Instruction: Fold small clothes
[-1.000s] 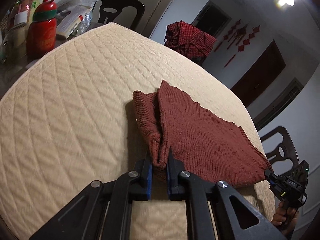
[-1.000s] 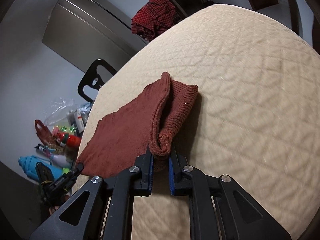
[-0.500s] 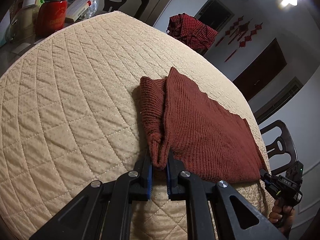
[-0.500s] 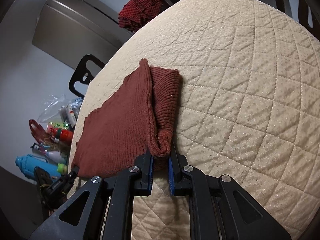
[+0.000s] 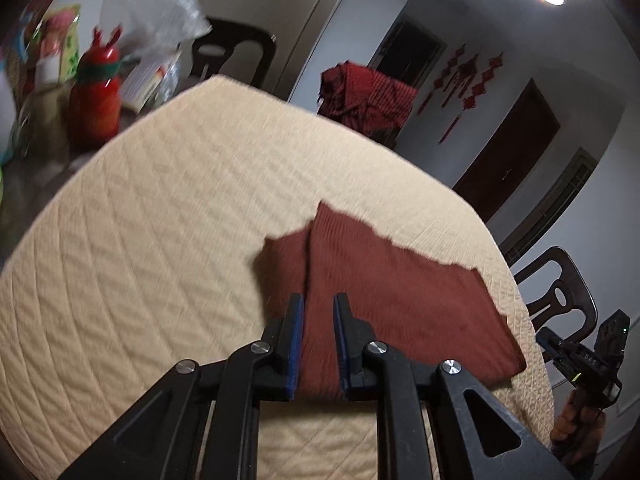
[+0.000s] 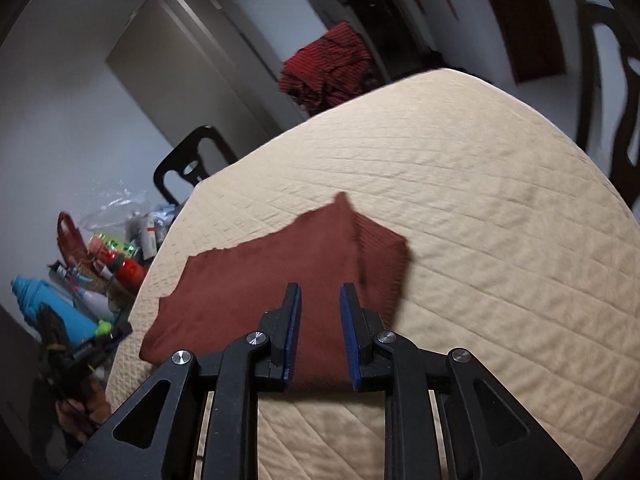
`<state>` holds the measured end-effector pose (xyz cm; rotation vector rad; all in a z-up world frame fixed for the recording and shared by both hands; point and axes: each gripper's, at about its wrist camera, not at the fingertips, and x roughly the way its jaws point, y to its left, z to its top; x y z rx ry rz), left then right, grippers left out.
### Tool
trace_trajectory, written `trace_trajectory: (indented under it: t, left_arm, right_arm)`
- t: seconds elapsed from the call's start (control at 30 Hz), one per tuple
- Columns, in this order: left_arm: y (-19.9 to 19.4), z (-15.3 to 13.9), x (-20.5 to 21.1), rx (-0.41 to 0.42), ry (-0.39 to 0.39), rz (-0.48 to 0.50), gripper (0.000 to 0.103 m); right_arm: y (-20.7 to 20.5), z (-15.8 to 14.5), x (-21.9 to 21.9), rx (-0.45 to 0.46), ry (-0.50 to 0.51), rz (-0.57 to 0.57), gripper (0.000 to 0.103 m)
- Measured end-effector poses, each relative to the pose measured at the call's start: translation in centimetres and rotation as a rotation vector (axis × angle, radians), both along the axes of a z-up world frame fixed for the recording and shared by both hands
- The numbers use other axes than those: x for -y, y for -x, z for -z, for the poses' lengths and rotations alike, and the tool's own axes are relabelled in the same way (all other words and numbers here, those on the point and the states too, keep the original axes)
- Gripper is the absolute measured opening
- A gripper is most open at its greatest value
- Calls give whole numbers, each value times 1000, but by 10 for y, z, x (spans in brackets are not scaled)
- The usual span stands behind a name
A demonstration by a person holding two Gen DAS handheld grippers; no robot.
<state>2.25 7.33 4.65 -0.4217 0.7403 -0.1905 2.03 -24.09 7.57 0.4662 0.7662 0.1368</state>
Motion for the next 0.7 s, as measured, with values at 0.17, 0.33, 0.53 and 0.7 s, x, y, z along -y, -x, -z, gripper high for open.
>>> trace_trajectory:
  t: [0.17,0.33,0.53,0.7]
  left_arm:
    - [-28,6,28,13,-41,82,17]
    - [-50,38,36,-72,-96,86,17]
    - [-41,33,35,-50,-106,94,17]
    - [-42,22,42,-8,-131,105,17]
  right_arm:
    - [-33,31,-14,-64,16,-56,19]
    - [-35,48,6,-99,-15,2,5]
    - [-31,28,-15,-82,56,-32,8]
    - [-43,19,-76,-49,54,-231,8]
